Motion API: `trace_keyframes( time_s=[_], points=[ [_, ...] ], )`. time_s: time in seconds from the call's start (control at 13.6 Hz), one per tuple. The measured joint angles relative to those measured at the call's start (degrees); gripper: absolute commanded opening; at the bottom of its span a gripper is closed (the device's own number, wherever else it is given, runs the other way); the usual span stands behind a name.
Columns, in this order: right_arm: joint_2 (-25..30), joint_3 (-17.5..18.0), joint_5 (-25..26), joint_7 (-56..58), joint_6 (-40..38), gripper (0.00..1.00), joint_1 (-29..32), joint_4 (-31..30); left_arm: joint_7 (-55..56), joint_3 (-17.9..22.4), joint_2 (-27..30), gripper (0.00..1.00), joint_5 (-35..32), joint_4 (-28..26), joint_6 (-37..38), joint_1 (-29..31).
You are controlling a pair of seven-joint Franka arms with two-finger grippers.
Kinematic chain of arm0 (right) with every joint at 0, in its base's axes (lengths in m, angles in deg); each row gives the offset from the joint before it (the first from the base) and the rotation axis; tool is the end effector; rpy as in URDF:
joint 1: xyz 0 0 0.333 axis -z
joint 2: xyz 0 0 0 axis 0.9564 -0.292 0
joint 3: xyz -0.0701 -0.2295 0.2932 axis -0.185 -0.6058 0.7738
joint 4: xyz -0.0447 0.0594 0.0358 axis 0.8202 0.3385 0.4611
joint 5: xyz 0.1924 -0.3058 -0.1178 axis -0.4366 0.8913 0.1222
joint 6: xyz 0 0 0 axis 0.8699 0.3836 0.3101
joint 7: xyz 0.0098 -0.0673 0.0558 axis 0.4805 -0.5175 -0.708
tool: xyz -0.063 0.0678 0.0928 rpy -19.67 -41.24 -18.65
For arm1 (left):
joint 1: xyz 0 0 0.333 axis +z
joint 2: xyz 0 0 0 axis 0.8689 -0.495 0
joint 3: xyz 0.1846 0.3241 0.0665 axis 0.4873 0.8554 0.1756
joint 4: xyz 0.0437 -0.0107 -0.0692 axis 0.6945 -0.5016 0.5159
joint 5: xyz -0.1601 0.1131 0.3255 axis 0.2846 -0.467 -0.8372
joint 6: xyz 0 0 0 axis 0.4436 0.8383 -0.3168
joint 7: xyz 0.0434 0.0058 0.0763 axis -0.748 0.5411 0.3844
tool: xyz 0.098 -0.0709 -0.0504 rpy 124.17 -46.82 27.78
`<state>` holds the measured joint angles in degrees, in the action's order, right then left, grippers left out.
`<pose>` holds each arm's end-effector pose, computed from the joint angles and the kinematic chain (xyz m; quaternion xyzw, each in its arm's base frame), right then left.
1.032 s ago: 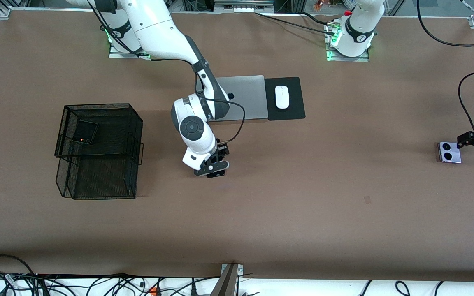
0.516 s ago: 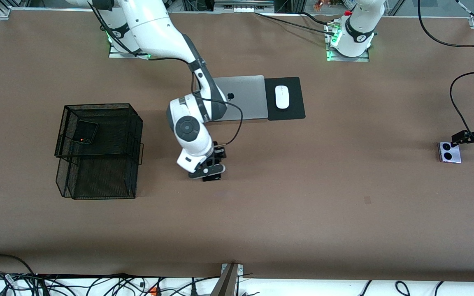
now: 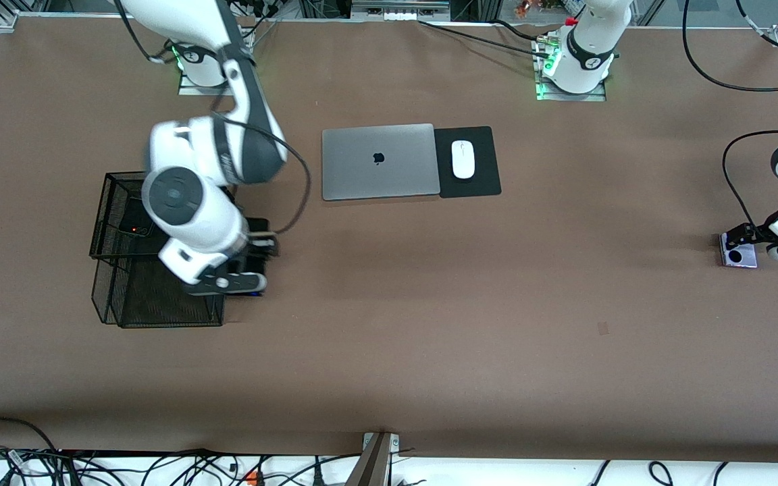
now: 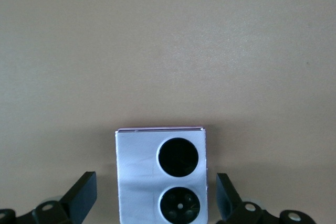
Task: Place phones with both arms
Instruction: 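Lower the bar phone into the mesh basket with the right gripper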
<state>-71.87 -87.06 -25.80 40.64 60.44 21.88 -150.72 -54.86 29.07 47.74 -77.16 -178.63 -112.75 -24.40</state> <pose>0.6458 0.2578 0.4454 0.9973 0.0337 -0.0435 0.0489 0.5450 0.3609 0.2333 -0.9973 0.0517 -0.0410 0.0329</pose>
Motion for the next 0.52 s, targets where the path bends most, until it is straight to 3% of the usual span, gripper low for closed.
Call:
trace_keyframes(
  time_s=[0.29, 0.52],
  points=[
    [6.5, -7.4, 1.4, 6.9, -3.3, 0.00, 0.3, -9.2, 0.3, -0.2, -0.9, 1.00, 0.0, 0.0, -1.4, 0.0],
    [11.9, -7.9, 3.1, 7.5, -3.3, 0.00, 0.2, -16.1, 0.4, -0.2, -1.7, 1.00, 0.0, 0.0, -2.3, 0.2]
  ],
)
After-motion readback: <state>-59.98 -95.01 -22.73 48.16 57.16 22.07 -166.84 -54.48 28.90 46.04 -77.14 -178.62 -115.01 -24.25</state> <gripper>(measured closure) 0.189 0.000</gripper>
